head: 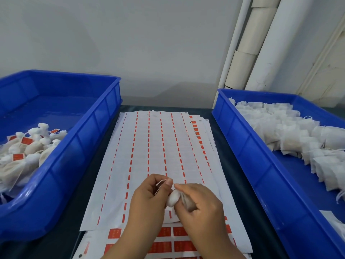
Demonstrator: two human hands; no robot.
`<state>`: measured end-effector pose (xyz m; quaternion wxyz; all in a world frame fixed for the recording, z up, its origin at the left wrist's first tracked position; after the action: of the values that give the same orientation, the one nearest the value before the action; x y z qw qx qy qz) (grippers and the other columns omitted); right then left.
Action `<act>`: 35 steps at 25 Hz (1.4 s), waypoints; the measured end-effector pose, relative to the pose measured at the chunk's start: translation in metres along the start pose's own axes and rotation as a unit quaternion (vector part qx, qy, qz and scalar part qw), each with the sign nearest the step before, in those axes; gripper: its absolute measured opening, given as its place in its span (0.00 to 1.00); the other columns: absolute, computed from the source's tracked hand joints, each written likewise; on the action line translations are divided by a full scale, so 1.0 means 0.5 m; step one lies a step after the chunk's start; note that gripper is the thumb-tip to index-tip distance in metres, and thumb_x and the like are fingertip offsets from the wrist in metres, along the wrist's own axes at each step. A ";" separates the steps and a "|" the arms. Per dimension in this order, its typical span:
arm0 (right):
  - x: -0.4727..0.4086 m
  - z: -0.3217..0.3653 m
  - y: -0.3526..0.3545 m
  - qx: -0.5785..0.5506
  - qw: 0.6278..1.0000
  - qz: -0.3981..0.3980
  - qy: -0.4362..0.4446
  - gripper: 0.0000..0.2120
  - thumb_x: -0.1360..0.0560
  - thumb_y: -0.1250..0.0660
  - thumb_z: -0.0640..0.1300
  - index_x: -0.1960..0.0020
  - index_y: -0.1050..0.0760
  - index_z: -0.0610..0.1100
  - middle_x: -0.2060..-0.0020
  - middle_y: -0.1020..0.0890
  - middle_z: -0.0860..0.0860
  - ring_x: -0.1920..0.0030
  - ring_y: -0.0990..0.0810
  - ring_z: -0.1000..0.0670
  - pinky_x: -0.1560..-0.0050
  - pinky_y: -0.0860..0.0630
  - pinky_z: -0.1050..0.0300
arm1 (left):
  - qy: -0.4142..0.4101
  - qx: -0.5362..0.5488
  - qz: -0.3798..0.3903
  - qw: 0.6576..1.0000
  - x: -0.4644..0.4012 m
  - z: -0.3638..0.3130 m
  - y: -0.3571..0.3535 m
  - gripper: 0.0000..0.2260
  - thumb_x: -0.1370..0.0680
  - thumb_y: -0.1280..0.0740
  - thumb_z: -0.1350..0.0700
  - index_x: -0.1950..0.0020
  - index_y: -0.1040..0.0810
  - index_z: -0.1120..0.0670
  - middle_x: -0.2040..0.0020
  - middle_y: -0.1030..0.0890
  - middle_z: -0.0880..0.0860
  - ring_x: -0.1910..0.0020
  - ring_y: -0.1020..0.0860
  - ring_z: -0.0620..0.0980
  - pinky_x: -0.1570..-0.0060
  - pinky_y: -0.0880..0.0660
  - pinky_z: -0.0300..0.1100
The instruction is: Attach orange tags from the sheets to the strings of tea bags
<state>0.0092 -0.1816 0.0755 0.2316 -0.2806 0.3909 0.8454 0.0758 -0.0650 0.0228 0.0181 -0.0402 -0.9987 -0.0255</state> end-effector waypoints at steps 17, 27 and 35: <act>0.001 -0.045 -0.024 0.017 0.982 0.117 -0.146 0.08 0.28 0.31 0.52 0.53 0.29 0.55 0.59 0.24 0.62 0.59 0.25 0.58 0.61 0.31 0.74 | -0.018 0.136 0.049 0.989 0.024 -0.009 -0.007 0.23 0.33 0.29 0.72 0.48 0.26 0.48 0.58 0.19 0.44 0.60 0.18 0.49 0.65 0.24 0.32; 0.070 -0.097 -0.090 -0.319 0.796 0.247 -0.451 0.07 0.23 0.38 0.46 0.51 0.21 0.48 0.64 0.23 0.53 0.61 0.24 0.53 0.61 0.27 0.63 | -0.060 0.029 -0.003 0.998 0.022 -0.019 0.005 0.15 0.28 0.30 0.63 0.51 0.29 0.45 0.59 0.22 0.33 0.61 0.21 0.37 0.67 0.30 0.22; 0.087 -0.072 -0.120 -0.546 0.627 0.232 -0.505 0.05 0.35 0.32 0.42 0.61 0.19 0.43 0.64 0.24 0.46 0.67 0.25 0.52 0.68 0.26 0.57 | -0.272 -0.193 -0.028 0.942 0.068 -0.092 -0.008 0.20 0.31 0.29 0.71 0.60 0.22 0.43 0.59 0.24 0.38 0.50 0.26 0.33 0.56 0.31 0.20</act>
<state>0.0247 -0.1670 -0.0041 -0.0069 0.2150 -0.2686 0.9389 0.0432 -0.0686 0.0701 -0.2631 -0.0206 -0.9422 -0.2065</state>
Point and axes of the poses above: each hand's wrist, its own x-axis away from the middle knuckle, its own y-axis out of the back of the hand, z = x × y, the point moved 10 cm from there along -x, towards the middle knuckle
